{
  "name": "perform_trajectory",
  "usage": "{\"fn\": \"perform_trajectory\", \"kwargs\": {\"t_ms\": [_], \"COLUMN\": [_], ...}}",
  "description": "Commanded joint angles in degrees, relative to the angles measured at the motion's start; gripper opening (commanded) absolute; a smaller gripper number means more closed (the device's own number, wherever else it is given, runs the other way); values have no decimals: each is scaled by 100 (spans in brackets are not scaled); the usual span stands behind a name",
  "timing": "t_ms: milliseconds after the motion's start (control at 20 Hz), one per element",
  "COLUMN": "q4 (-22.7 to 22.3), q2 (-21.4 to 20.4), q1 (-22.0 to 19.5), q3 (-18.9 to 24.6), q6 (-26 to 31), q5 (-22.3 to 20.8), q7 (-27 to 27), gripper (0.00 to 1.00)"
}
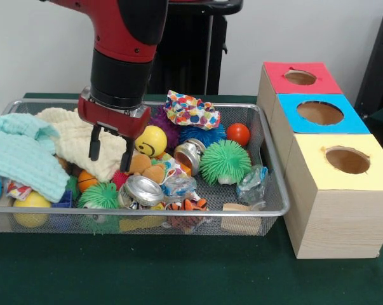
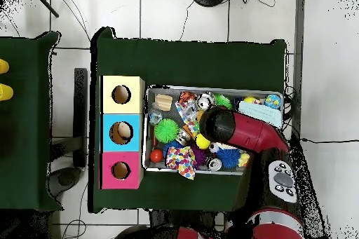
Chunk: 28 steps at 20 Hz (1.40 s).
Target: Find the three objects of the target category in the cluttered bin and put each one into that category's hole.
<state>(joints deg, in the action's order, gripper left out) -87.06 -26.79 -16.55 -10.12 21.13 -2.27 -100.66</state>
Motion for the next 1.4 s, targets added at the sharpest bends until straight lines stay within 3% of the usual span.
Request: {"fn": "perform_trajectory", "kwargs": {"t_ms": [50,500,1400], "q4": [-377,-669,-851], "q2": [223,4,-66], "q1": [-187,-317,-385], "q3": [769,1035,1174], "q6": [361,637,702], "q5": [316,699,834], "q7": [-750,-834,-714], "gripper": [100,100,100]}}
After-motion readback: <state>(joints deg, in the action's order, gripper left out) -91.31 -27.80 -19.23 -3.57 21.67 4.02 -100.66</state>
